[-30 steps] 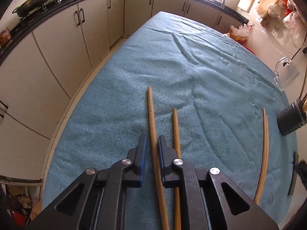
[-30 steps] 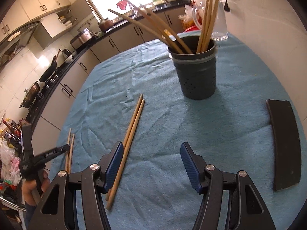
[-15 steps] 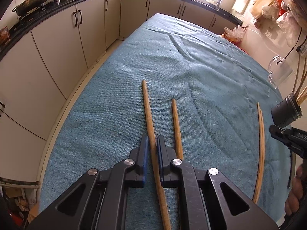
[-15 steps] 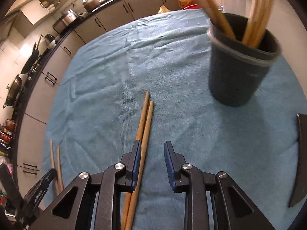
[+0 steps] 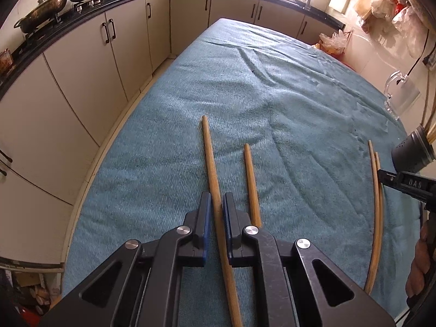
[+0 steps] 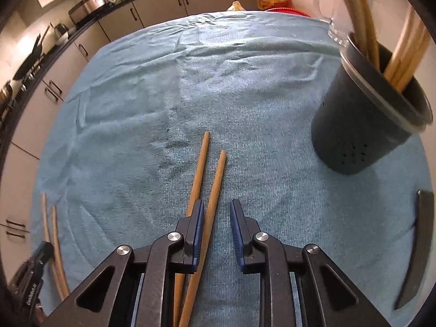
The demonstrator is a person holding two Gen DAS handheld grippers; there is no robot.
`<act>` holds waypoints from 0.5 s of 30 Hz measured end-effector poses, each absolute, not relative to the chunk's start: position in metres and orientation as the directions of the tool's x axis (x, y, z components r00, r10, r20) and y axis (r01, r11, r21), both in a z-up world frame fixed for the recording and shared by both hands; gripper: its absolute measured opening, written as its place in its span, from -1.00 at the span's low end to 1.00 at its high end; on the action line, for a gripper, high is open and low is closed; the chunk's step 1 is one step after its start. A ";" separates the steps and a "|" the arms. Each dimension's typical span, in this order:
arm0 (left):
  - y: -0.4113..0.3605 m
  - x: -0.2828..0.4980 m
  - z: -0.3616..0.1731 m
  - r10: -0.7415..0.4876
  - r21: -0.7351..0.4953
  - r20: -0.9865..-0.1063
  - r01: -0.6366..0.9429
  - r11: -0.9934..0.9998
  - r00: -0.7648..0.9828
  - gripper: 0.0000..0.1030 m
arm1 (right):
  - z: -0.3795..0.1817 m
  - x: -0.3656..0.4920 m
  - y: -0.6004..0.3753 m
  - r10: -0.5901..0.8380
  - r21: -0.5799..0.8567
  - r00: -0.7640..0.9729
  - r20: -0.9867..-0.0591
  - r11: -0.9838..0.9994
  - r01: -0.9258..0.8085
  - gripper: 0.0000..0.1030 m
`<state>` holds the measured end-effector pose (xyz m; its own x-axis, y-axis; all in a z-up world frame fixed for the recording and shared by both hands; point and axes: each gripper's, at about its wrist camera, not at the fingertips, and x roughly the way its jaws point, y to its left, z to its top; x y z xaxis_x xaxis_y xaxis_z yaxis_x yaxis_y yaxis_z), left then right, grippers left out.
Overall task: Organize utensils
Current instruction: 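Close the left gripper on a chopstick while the right gripper grasps another, then lift the right gripper's chopstick upright while the left gripper regrasps its chopstick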
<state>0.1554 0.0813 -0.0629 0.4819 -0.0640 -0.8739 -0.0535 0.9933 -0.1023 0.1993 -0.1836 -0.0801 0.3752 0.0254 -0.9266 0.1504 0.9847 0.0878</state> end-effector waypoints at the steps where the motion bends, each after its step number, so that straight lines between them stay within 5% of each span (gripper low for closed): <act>1: 0.080 0.159 -0.063 -0.057 -0.094 -0.875 -0.053 0.994 0.481 -0.82 | -0.080 0.202 -0.177 -0.005 0.048 0.370 -0.929 0.990 0.134 -0.58; 6: 0.083 0.167 -0.063 -0.095 -0.139 -0.872 -0.055 0.989 0.480 -0.86 | -0.080 0.204 -0.175 -0.003 0.042 0.372 -0.928 0.993 0.113 -0.85; 15: 0.093 0.136 -0.032 -0.196 -0.261 -0.796 -0.034 0.965 0.573 -0.87 | -0.033 0.159 -0.192 0.189 0.267 0.549 -0.814 0.962 0.064 -0.86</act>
<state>0.1357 0.0931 -0.0320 0.5726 -0.1956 -0.7961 -0.0338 0.9646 -0.2614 0.1588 -0.1915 -0.0334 0.5490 0.1891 -0.8141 0.0645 0.9616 0.2669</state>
